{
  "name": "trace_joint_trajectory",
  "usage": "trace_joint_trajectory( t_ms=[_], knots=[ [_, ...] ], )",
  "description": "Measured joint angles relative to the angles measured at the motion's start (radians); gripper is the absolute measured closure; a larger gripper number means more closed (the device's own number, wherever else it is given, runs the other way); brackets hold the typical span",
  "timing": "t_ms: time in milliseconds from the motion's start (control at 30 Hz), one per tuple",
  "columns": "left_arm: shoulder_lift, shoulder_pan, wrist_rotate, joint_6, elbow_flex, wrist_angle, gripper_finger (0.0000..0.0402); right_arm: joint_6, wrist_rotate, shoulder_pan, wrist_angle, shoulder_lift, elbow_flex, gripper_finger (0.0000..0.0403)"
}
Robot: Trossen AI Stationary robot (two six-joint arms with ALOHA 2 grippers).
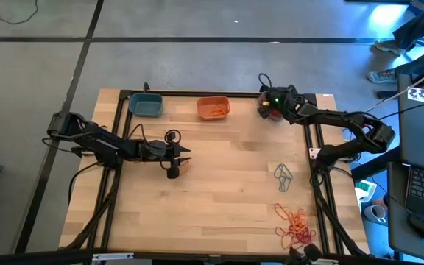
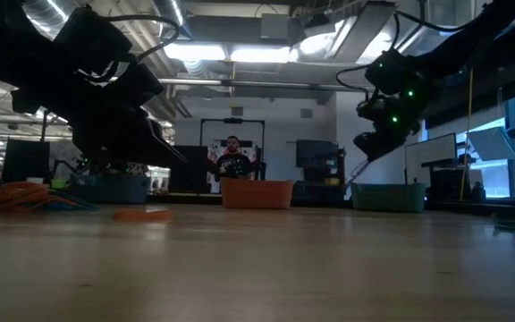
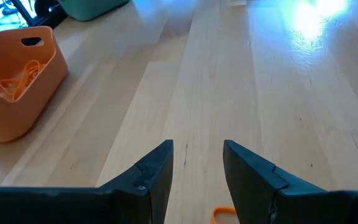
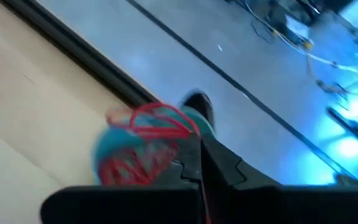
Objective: Sort rubber bands into baskets
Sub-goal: Put the red rubber band into the green bin, then put the orange rubber band into the orange bin
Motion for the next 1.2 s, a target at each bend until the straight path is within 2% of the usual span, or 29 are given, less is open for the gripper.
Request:
trace_joint_trajectory(
  t_ms=[100, 333, 400, 500, 667, 800, 900, 1000, 1067, 1200],
  knots=[
    [0.000, 0.000, 0.000, -0.013, 0.000, -0.001, 0.0263, 0.000, 0.039, -0.002, -0.081, 0.000, 0.000, 0.0400],
    [0.000, 0.001, 0.000, -0.014, 0.000, 0.001, 0.0263, 0.049, 0.031, -0.001, -0.207, 0.000, 0.000, 0.0399],
    [0.000, 0.001, 0.000, -0.014, 0.000, 0.000, 0.0263, 0.058, 0.030, -0.001, -0.228, 0.000, 0.000, 0.0388],
    [0.000, 0.001, 0.000, -0.014, 0.000, 0.000, 0.0263, 0.062, 0.028, -0.001, -0.254, 0.000, 0.000, 0.0342],
    [0.000, 0.001, 0.000, -0.014, 0.000, 0.000, 0.0263, 0.065, -0.009, 0.000, -0.304, 0.000, 0.010, 0.0233],
    [0.000, 0.001, 0.000, -0.014, 0.000, 0.000, 0.0263, 0.107, -0.118, 0.000, -0.379, 0.000, 0.069, 0.0166],
    [0.000, 0.001, 0.000, -0.014, 0.000, -0.001, 0.0263, 0.130, -0.301, 0.008, -0.383, 0.000, 0.109, 0.0137],
    [0.000, 0.001, 0.000, -0.015, 0.000, -0.014, 0.0263, 0.132, -0.484, 0.059, -0.290, 0.000, 0.105, 0.0125],
    [0.000, 0.001, 0.000, -0.015, 0.000, -0.014, 0.0263, 0.130, -0.565, 0.113, -0.203, 0.000, 0.093, 0.0124],
    [0.000, 0.001, 0.000, -0.017, 0.000, -0.016, 0.0263, 0.108, -0.625, 0.242, -0.044, 0.000, 0.055, 0.0128]
  ],
)
